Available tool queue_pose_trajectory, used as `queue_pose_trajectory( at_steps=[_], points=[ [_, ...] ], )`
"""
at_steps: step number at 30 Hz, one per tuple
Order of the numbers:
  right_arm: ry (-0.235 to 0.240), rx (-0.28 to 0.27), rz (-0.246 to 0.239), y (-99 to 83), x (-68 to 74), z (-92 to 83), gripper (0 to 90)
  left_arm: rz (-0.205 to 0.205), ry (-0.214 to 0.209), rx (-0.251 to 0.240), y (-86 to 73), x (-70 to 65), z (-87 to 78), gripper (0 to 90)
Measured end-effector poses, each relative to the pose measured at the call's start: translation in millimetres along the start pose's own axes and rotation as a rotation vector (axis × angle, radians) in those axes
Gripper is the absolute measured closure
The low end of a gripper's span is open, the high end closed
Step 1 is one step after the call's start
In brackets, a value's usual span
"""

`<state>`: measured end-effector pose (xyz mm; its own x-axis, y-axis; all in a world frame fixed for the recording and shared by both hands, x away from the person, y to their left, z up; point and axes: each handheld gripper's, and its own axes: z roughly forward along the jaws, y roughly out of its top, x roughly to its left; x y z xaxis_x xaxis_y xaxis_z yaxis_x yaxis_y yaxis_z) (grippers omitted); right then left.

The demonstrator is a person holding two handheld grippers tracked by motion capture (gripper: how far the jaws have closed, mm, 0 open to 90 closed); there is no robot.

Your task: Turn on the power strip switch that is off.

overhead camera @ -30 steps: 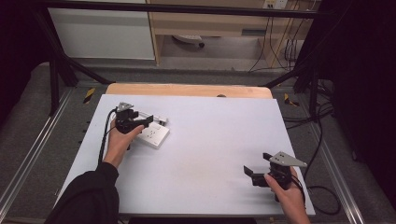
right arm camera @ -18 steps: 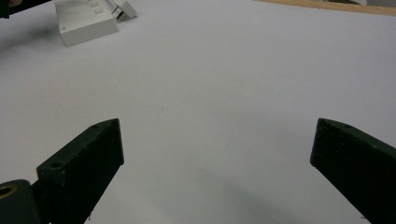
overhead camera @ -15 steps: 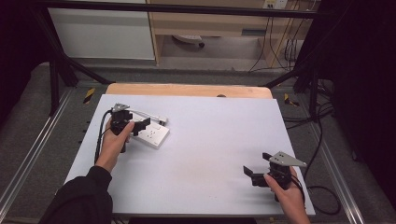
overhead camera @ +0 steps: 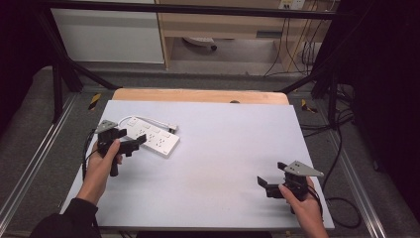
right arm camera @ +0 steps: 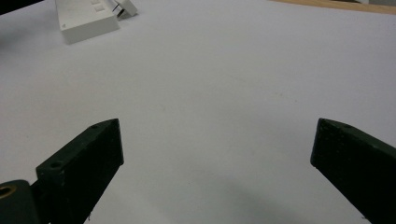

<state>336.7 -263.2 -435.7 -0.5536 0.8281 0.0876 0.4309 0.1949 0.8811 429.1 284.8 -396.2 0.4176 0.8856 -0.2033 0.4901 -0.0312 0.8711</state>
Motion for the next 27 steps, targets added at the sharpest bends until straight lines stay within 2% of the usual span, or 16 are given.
queue_pose_trajectory(
  at_steps=[4, 12, 20, 22, 27],
  points=[
    [0.005, 0.001, -0.002, 0.4, 0.7, 0.2, 2.9, 0.000, 0.007, -0.048, -13.3, 2.0, -18.2, 10.7],
    [0.006, 0.000, -0.008, 0.6, 1.5, 0.0, 2.8, 0.006, 0.029, -0.060, -34.6, -0.4, -43.9, 9.5],
    [0.000, -0.001, -0.011, 0.6, 1.3, -0.6, 2.8, 0.057, 0.027, -0.040, -64.4, -11.1, -61.8, 9.4],
    [0.000, 0.000, -0.010, 0.7, 1.3, 0.3, 2.8, 0.048, 0.018, -0.036, -72.0, -14.2, -66.7, 9.5],
    [-0.029, 0.028, 0.001, -1.2, -2.2, 4.4, 2.9, 0.069, 0.003, 0.010, -92.4, -26.2, -78.8, 9.4]
  ],
)
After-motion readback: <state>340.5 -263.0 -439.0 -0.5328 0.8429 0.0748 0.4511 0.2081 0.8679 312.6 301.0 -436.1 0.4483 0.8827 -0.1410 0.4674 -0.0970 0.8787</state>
